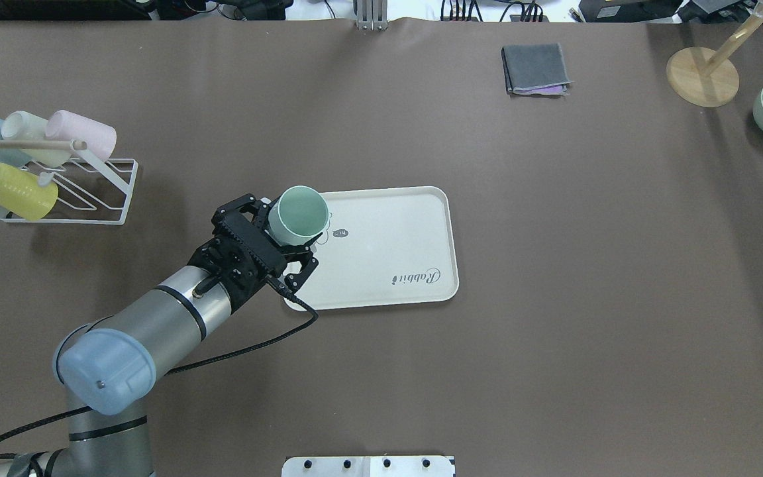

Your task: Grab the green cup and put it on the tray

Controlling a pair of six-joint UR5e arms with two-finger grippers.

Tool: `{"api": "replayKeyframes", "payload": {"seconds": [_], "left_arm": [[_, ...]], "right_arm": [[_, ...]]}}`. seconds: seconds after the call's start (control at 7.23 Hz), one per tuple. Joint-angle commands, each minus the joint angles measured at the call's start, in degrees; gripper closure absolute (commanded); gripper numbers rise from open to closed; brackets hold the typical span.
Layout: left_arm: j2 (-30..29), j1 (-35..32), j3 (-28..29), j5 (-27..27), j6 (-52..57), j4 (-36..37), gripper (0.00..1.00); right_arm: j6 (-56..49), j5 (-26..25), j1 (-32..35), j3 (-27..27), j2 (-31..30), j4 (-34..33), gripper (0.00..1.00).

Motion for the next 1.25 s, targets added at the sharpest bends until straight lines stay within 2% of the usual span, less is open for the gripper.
{"api": "replayKeyframes", "payload": {"seconds": [0.0, 0.42, 0.55, 0.83, 0.97, 1.11], "left_arm": [[-4.50, -1.03, 6.25, -6.73, -4.49, -5.70, 1.00], [-15.22, -1.65, 24.60, -10.17, -7.20, -20.45, 1.00], [-16.38, -1.82, 29.97, -11.40, -8.27, -27.19, 1.00], [-16.39, -2.70, 31.60, -12.89, -8.46, -28.49, 1.00], [-16.39, -3.49, 32.82, -17.60, -12.37, -28.40, 1.00], [-16.48, -4.71, 34.49, -19.13, -14.41, -28.23, 1.00]], "right_arm": [[0.00, 0.07, 0.00, -0.03, -0.24, 0.00, 0.00], [0.00, 0.07, 0.00, -0.03, -0.33, 0.00, 0.00], [0.00, 0.07, 0.00, -0.03, -0.33, 0.00, 0.00], [0.00, 0.07, 0.00, -0.03, -0.33, 0.00, 0.00], [0.00, 0.07, 0.00, -0.03, -0.33, 0.00, 0.00], [0.00, 0.07, 0.00, -0.03, -0.33, 0.00, 0.00]]}}
